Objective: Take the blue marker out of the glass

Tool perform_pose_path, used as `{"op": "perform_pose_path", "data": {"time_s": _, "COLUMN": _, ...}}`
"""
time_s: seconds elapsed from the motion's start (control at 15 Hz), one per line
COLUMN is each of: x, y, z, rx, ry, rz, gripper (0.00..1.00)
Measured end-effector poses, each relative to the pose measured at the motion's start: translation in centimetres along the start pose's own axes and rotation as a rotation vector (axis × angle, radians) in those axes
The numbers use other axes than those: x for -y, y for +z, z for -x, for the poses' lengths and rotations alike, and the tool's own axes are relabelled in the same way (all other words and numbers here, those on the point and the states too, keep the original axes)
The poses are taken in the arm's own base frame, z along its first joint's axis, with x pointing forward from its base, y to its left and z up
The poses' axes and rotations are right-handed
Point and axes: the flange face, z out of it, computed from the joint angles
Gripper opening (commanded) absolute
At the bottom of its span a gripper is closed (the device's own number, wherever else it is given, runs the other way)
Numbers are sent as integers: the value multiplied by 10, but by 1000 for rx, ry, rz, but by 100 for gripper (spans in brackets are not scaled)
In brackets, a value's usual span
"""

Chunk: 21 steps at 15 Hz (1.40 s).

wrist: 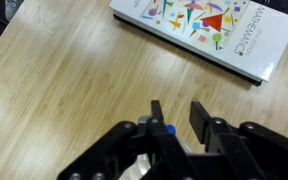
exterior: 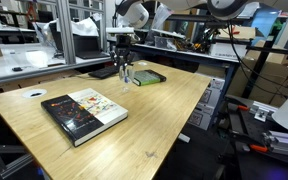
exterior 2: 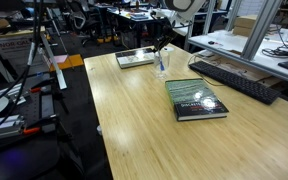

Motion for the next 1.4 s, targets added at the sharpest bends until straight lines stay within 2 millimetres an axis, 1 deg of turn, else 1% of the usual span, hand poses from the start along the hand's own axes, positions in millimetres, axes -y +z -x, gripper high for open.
{"op": "perform_pose_path", "data": {"time_s": 0.13, "x": -1, "y": 2, "z": -1, "rx": 7, "ry": 4, "rz": -1, "gripper": 13}}
{"op": "perform_pose_path", "data": {"time_s": 0.2, "x": -1, "y": 2, "z": -2, "rx": 10, "ry": 6, "rz": -2, "gripper": 16}}
{"op": "perform_pose_path", "data": {"time_s": 0.33, "x": -2, "y": 1, "z": -2, "rx": 12, "ry": 10, "rz": -3, "gripper": 17}}
{"op": "perform_pose_path", "data": {"time_s": 0.4, "x": -3, "y": 0, "z": -2, "rx": 13, "ry": 12, "rz": -3, "gripper": 16}}
{"op": "perform_pose_path", "data": {"time_s": 0.47, "x": -4, "y": 0, "z": -2, "rx": 14, "ry": 14, "rz": -3, "gripper": 14}}
{"op": "perform_pose_path", "data": {"time_s": 0.53, "x": -5, "y": 0, "z": -3, "rx": 14, "ry": 14, "rz": -3, "gripper": 9}}
{"op": "perform_pose_path", "data": {"time_s": 0.6, "x": -6, "y": -2, "z": -2, "rx": 13, "ry": 13, "rz": -4, "gripper": 8}}
{"op": "perform_pose_path", "data": {"time_s": 0.67, "x": -7, "y": -3, "z": -1, "rx": 12, "ry": 12, "rz": -7, "gripper": 2}}
{"op": "perform_pose_path", "data": {"time_s": 0.8, "x": -8, "y": -11, "z": 2, "rx": 7, "ry": 6, "rz": -17, "gripper": 3}}
{"op": "perform_pose_path", "data": {"time_s": 1.2, "x": -16, "y": -48, "z": 17, "rx": -16, "ry": -3, "rz": -54, "gripper": 3}}
{"op": "perform_pose_path", "data": {"time_s": 1.4, "x": -25, "y": -72, "z": 19, "rx": -39, "ry": 7, "rz": -87, "gripper": 3}}
